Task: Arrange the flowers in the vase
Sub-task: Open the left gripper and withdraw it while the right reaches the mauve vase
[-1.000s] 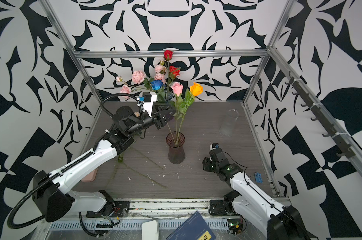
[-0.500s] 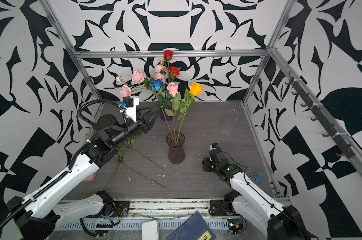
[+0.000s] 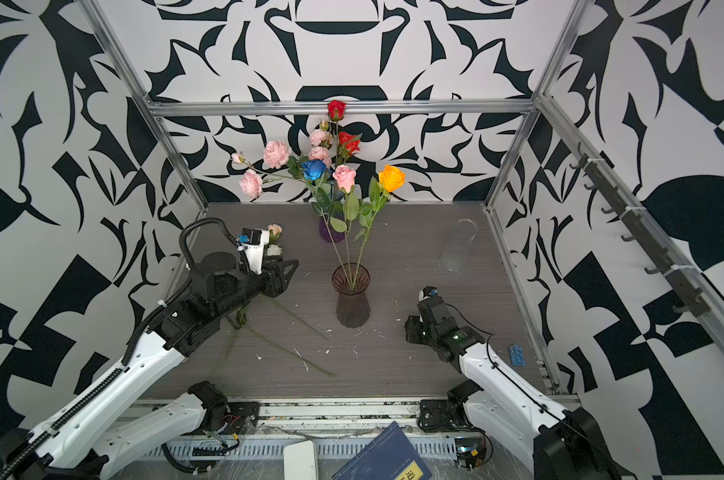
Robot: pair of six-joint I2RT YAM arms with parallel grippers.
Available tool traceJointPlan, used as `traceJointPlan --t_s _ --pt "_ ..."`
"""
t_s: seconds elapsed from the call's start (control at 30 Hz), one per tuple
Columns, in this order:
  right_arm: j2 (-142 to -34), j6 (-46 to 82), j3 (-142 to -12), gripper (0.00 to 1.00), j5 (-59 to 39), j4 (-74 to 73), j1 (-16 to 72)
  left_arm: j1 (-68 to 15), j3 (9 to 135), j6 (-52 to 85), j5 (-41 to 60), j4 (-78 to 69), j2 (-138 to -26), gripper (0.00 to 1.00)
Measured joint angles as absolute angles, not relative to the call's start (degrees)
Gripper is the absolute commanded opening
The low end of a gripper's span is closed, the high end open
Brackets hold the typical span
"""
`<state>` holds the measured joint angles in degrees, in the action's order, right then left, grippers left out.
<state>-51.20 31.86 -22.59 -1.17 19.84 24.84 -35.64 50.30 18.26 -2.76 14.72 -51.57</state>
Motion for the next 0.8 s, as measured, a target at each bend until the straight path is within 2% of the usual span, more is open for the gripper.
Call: traceJointPlan --t_s 0.13,0.43,0.57,0.7,0.8 --pt "-51.46 34.79 -28.25 0.47 -4.49 23.0 24.84 -35.48 48.18 19.77 -2.79 19.14 -50.33 0.6" --pt "-55.99 38.54 -50.85 0.48 -12.78 25.98 25.04 -35.2 46.57 21.15 -6.09 29.89 -45.74 0.67" --pt "-59.13 40.16 -55.51 0.48 -16.19 27.14 25.85 -35.2 46.76 22.63 -6.15 33.67 -44.03 0.78" --pt "-63.77 41.47 -59.57 0.48 -17.43 29.89 27.33 -35.2 51.7 23.83 -4.38 39.13 -43.55 0.95" --pt "-67.46 42.41 -62.37 0.48 -17.32 31.48 29.1 -35.2 57.8 22.98 -3.53 41.58 -42.81 0.99"
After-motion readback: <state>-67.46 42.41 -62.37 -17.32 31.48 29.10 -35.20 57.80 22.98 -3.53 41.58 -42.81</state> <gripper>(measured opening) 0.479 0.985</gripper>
